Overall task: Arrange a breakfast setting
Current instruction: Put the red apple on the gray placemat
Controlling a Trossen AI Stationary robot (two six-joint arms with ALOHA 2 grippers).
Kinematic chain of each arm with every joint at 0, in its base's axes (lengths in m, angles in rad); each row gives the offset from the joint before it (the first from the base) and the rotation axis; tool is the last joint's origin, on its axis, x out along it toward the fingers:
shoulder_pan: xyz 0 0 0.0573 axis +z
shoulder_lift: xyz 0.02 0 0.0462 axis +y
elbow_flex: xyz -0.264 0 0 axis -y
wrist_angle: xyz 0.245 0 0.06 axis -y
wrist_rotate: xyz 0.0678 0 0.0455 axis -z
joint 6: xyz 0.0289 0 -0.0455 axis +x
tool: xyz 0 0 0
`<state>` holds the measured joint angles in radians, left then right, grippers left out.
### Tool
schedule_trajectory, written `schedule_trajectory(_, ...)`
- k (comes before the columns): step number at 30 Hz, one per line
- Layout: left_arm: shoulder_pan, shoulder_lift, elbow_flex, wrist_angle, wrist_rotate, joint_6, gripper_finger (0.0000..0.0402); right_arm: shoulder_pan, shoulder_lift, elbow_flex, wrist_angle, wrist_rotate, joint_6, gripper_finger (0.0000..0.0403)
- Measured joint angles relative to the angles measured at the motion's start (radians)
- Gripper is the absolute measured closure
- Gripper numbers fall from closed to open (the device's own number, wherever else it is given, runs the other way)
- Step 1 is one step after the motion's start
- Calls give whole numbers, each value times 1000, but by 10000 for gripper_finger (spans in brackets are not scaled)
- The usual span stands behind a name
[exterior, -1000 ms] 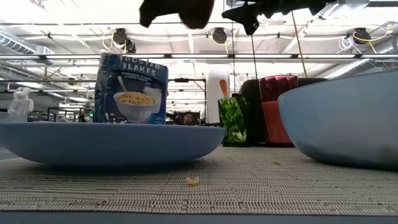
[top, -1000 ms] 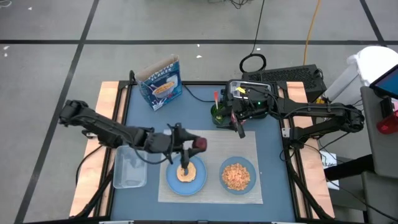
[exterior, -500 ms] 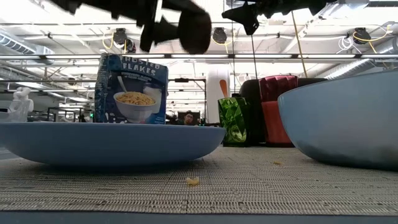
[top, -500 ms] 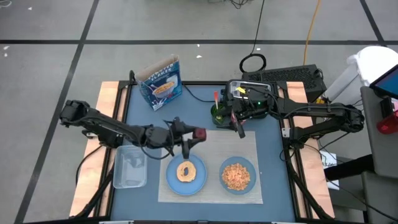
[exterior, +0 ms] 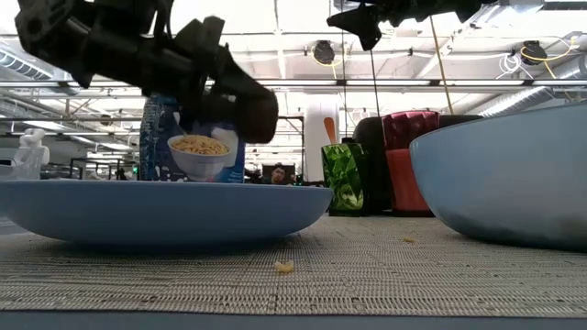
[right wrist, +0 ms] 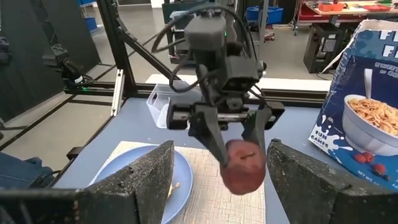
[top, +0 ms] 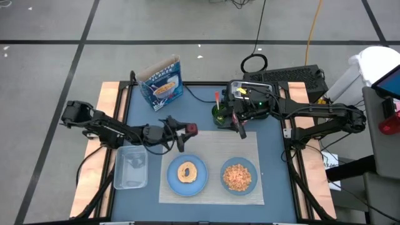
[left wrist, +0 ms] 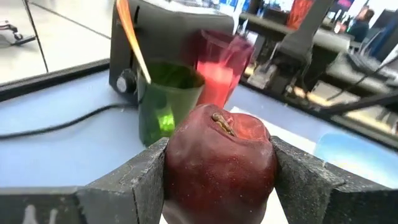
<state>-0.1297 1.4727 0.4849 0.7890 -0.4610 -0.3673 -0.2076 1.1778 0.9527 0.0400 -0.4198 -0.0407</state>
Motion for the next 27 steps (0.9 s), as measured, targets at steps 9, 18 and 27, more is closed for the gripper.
schedule_trajectory(9, -1, 163, 0, 115, 7, -13, 157, 0, 0, 0, 0, 0, -1, 156)
schedule_trajectory(18, -1, 303, 2, 222, 7, -30, 157, 0, 0, 0, 0, 0, -1, 156)
schedule_trajectory(27, -1, 372, 3, 219, 6, -65, 136, 0, 0, 0, 0, 0, -1, 156)
